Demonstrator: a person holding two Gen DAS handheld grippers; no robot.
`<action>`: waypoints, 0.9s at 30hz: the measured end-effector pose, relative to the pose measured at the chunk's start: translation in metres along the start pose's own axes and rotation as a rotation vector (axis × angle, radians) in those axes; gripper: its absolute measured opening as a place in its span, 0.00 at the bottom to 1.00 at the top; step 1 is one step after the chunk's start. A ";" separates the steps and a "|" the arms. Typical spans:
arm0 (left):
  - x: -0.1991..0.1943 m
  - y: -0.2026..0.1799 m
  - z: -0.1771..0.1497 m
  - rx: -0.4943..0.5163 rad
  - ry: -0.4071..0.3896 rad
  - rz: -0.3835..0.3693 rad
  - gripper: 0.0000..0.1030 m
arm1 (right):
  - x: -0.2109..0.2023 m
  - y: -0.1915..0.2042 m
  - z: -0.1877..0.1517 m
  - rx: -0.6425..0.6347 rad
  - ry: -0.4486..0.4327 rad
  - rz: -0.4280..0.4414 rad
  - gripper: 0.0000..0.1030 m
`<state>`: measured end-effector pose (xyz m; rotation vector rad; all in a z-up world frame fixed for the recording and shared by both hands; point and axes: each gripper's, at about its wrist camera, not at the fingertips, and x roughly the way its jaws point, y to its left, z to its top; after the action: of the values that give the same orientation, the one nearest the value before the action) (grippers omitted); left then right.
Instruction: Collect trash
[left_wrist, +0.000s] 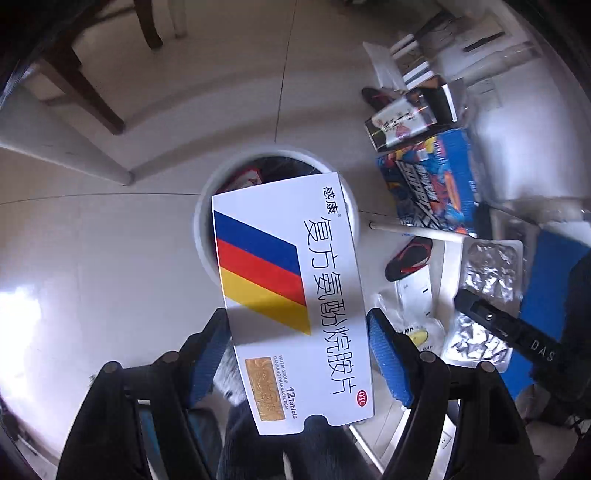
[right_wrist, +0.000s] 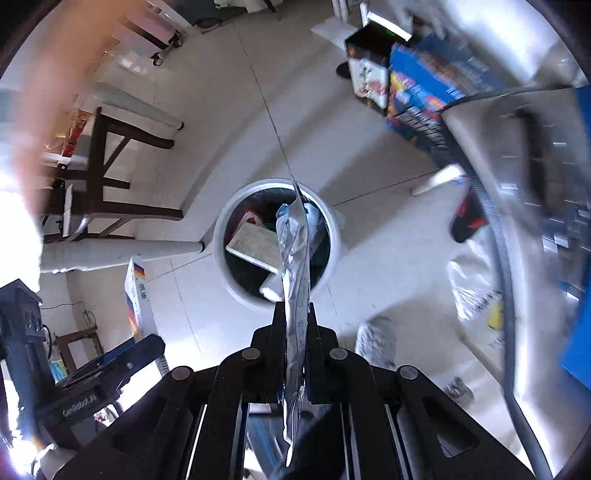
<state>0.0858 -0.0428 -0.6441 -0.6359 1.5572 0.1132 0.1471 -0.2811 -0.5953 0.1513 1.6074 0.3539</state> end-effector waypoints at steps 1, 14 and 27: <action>0.013 0.005 0.001 0.000 0.018 -0.001 0.71 | 0.018 -0.001 0.005 -0.001 0.001 0.009 0.07; 0.062 0.052 0.021 0.010 -0.046 0.154 1.00 | 0.195 -0.007 0.058 -0.038 0.120 0.102 0.38; -0.028 0.026 -0.052 -0.040 -0.113 0.354 1.00 | 0.109 0.032 0.026 -0.245 0.013 -0.208 1.00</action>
<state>0.0261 -0.0350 -0.6197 -0.3727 1.5477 0.4400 0.1611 -0.2140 -0.6893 -0.2042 1.5620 0.3875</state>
